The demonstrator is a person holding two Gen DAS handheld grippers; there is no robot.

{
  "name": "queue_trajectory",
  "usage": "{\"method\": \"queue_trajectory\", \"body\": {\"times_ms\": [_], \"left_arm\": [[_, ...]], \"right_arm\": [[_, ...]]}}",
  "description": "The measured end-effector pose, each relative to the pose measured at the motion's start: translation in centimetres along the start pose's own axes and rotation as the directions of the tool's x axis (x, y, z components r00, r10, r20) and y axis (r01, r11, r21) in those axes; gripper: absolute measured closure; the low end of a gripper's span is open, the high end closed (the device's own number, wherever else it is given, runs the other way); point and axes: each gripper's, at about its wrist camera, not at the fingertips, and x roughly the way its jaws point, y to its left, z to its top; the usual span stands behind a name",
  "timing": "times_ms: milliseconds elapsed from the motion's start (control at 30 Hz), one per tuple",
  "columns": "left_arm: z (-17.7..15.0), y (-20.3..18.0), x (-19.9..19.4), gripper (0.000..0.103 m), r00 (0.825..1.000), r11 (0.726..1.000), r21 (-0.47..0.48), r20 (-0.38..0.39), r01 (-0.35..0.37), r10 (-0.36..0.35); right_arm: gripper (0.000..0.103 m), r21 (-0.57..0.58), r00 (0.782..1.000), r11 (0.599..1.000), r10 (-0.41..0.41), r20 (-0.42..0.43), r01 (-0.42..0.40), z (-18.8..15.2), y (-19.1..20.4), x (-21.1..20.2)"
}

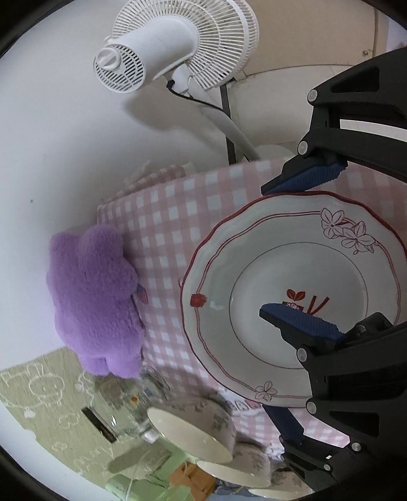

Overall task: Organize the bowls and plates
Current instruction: 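Grasp the rim of the white red-rimmed plate with both grippers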

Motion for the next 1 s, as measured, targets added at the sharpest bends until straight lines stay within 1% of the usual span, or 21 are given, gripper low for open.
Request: {"method": "queue_trajectory", "body": {"times_ms": [133, 233, 333, 367, 400, 433, 500, 533, 600, 667, 867, 1000], "left_arm": [[-1.2, 1.4, -0.7, 0.019, 1.0, 1.0, -0.026, -0.028, -0.007, 0.007], [-2.0, 2.1, -1.1, 0.019, 0.999, 0.999, -0.027, -0.041, -0.022, 0.021], [-2.7, 2.8, -1.4, 0.019, 0.999, 0.999, -0.032, -0.044, -0.022, 0.02], [-2.8, 2.9, -1.4, 0.021, 0.999, 0.999, -0.034, -0.042, -0.02, 0.019], [-3.0, 3.2, -1.4, 0.024, 0.999, 0.999, -0.042, -0.037, -0.019, 0.017], [-3.0, 3.4, -1.4, 0.026, 0.999, 0.999, -0.049, -0.034, -0.018, 0.017], [-3.2, 3.1, -1.5, 0.028, 0.999, 0.998, -0.035, -0.022, -0.046, 0.045], [-3.3, 2.6, -1.5, 0.028, 0.997, 0.997, -0.014, -0.013, -0.071, 0.071], [-3.3, 2.4, -1.2, 0.028, 0.996, 0.996, 0.0, -0.01, -0.094, 0.094], [-3.3, 2.5, -1.2, 0.028, 0.996, 0.996, -0.006, -0.011, -0.092, 0.091], [-3.2, 3.3, -1.6, 0.028, 0.998, 0.997, -0.053, -0.029, -0.062, 0.06], [-3.4, 3.6, -2.8, 0.028, 0.998, 0.997, -0.064, -0.027, -0.053, 0.052]], "right_arm": [[0.032, -0.013, 0.998, 0.998, 0.057, -0.031, -0.057, -0.7, 1.0, -0.2], [0.033, -0.018, 0.995, 0.996, 0.081, -0.054, -0.082, -1.5, 1.8, -0.1], [0.036, -0.01, 0.992, 0.994, 0.105, -0.076, -0.106, -2.2, 2.2, 0.0], [0.037, -0.017, 0.992, 0.994, 0.103, -0.076, -0.105, -2.4, 2.4, -0.1], [0.041, -0.022, 0.993, 0.995, 0.097, -0.071, -0.099, -2.6, 2.5, -0.2], [0.047, -0.022, 0.995, 0.996, 0.081, -0.058, -0.082, -2.7, 2.5, -0.3], [0.053, -0.02, 0.996, 0.997, 0.073, -0.047, -0.074, -2.7, 2.2, -0.2], [0.056, -0.028, 0.997, 0.998, 0.06, -0.049, -0.062, -2.7, 2.2, -0.1], [0.057, -0.061, 0.998, 0.998, 0.027, -0.05, -0.03, -2.8, 2.6, 0.2], [0.057, -0.071, 0.999, 0.997, 0.004, -0.044, -0.007, -2.8, 2.8, 0.3], [0.056, -0.053, 1.0, 0.999, -0.008, -0.028, 0.006, -2.7, 3.1, -0.3], [0.056, -0.045, 1.0, 0.999, -0.012, -0.012, 0.011, -2.9, 3.6, -1.5]]}}
